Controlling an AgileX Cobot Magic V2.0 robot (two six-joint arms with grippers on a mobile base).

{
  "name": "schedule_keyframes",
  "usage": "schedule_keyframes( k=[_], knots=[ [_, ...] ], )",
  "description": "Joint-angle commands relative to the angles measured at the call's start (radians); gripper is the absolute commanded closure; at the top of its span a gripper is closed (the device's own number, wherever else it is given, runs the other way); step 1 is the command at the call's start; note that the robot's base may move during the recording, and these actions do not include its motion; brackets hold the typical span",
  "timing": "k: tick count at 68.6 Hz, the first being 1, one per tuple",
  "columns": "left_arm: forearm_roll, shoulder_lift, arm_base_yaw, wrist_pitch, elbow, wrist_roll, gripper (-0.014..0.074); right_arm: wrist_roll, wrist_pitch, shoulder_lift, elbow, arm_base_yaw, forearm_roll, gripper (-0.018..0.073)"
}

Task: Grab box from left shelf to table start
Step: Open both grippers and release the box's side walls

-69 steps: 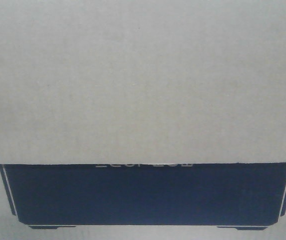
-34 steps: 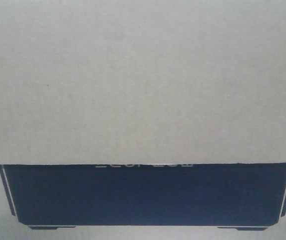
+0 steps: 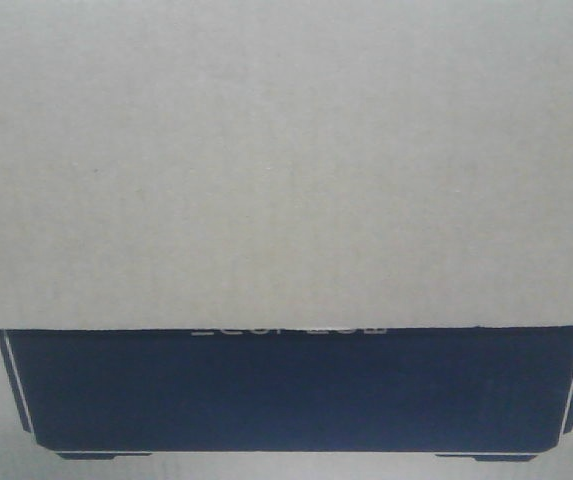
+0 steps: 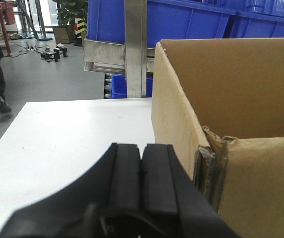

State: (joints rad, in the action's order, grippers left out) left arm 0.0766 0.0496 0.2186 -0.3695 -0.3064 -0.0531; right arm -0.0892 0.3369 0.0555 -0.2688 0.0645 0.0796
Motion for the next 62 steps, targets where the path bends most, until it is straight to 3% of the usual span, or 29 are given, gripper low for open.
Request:
schedule_keyframes(
  k=[1,8,18,32,43,62],
  knots=[
    [0.001,0.019,0.005,0.097,-0.014,-0.006,0.0688,-0.007,-0.099,0.009,-0.027,0.001,-0.010,0.0502],
    [-0.015,0.007,-0.006,0.089,0.007,-0.006,0.0688,-0.007,-0.099,0.009,-0.027,0.001,-0.010,0.0502],
    [-0.083,-0.082,-0.079,0.091,0.088,-0.006,0.0688,-0.007,-0.099,0.009,-0.027,0.001,-0.010,0.0502],
    [-0.100,-0.077,-0.148,0.204,0.229,-0.004,0.0688,-0.007,-0.098,0.011,-0.027,0.001,-0.010,0.0502],
    [-0.100,-0.077,-0.159,0.379,0.337,-0.004,0.0688,-0.007,-0.098,0.011,-0.027,0.001,-0.010,0.0502],
    [-0.100,-0.077,-0.157,0.349,0.334,-0.004,0.0688,-0.007,-0.098,0.011,-0.027,0.001,-0.010,0.0502]
  ],
)
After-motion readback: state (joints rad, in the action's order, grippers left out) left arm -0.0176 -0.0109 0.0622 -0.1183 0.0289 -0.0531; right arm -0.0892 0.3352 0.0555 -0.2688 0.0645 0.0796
